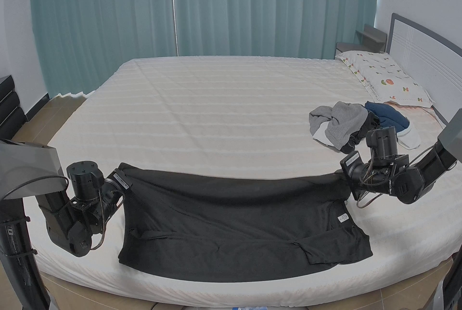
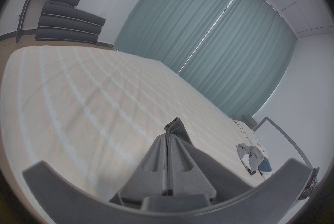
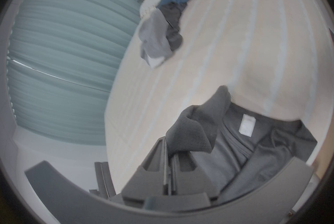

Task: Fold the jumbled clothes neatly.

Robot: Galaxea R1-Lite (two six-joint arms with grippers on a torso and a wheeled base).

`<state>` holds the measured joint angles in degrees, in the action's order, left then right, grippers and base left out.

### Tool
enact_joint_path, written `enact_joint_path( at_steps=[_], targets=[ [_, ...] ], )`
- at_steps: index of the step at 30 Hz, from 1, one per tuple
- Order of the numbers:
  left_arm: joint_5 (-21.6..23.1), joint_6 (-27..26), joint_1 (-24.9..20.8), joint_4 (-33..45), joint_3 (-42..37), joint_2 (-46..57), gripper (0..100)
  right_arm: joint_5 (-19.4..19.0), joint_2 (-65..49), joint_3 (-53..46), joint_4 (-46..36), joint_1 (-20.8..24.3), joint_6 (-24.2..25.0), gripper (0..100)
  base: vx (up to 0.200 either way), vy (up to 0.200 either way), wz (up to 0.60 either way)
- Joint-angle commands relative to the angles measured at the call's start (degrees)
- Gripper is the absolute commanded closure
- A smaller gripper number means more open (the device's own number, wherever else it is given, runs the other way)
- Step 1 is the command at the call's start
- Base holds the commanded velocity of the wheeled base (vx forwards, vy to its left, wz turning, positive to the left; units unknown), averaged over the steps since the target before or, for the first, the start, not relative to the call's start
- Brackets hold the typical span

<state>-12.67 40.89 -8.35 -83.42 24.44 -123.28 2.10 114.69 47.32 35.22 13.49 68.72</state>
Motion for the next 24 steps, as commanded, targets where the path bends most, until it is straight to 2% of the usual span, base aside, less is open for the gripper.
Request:
enact_joint_path(
  at_steps=[1,3,9,14,18,24],
  targets=[
    [-0.1,-0.4,0.6,-0.3,0.3,1.0,100,0.0,-1.1,-2.1,1.5,-0.7,-3.5,100,0.0,0.0,0.0],
    [0.0,-0.5,1.0,-0.2,-0.6,0.8,100,-0.1,-0.9,-4.8,1.6,-0.5,-6.0,100,0.0,0.0,0.0],
    [0.4,-3.1,1.0,-0.3,-4.8,0.3,100,-0.3,0.1,-8.1,1.6,-0.3,-6.6,100,0.0,0.0,0.0],
    [1.2,-5.0,0.6,-0.3,-9.4,0.1,100,-0.3,0.1,-12.7,1.7,-0.3,-10.6,100,0.0,0.0,0.0],
    [1.7,-7.5,0.3,-0.3,-11.6,-2.0,100,-0.9,0.7,-14.7,1.7,-0.1,-10.9,100,0.0,0.0,0.0],
    [1.7,-7.0,-2.3,-0.4,-12.8,-4.4,100,-0.7,3.2,-15.2,1.7,0.7,-11.2,100,0.0,0.0,0.0]
  ],
)
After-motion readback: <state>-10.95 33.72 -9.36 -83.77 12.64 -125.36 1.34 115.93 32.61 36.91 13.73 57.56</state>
